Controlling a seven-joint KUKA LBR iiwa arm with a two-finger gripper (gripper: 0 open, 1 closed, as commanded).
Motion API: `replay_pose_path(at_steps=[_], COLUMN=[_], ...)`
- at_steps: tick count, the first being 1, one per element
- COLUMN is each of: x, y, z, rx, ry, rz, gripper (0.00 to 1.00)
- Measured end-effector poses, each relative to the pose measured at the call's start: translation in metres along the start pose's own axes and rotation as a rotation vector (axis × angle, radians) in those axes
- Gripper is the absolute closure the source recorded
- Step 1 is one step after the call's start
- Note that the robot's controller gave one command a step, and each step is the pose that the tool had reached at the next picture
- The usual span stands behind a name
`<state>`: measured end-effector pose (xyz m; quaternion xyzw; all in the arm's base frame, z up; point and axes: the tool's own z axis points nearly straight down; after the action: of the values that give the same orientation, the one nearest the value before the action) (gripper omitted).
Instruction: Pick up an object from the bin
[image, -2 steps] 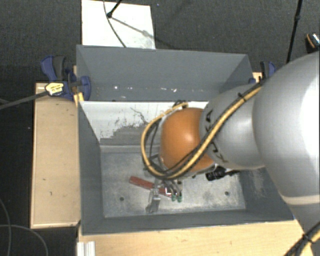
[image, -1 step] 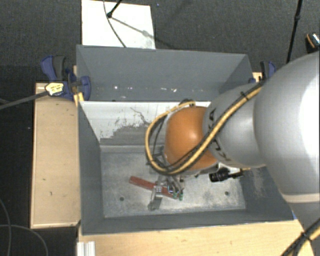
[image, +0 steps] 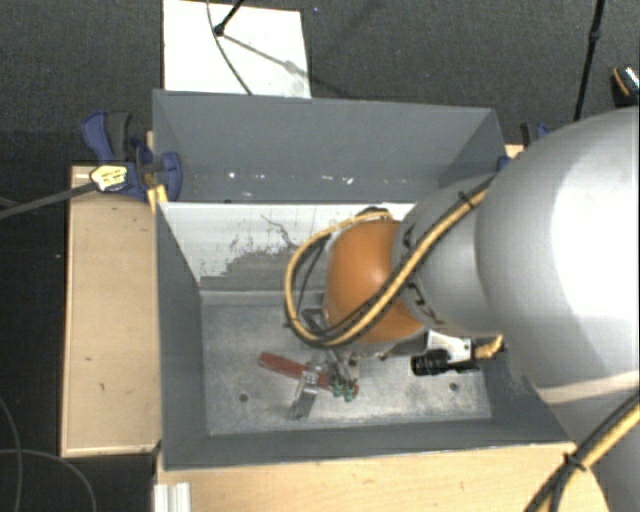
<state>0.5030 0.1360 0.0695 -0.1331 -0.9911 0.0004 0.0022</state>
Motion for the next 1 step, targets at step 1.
replay_pose_path(at_steps=[1], x=[0.0], y=[-0.0001], z=[-0.0002], rx=[-0.001], ry=[0.0], rz=[0.003], gripper=[0.0])
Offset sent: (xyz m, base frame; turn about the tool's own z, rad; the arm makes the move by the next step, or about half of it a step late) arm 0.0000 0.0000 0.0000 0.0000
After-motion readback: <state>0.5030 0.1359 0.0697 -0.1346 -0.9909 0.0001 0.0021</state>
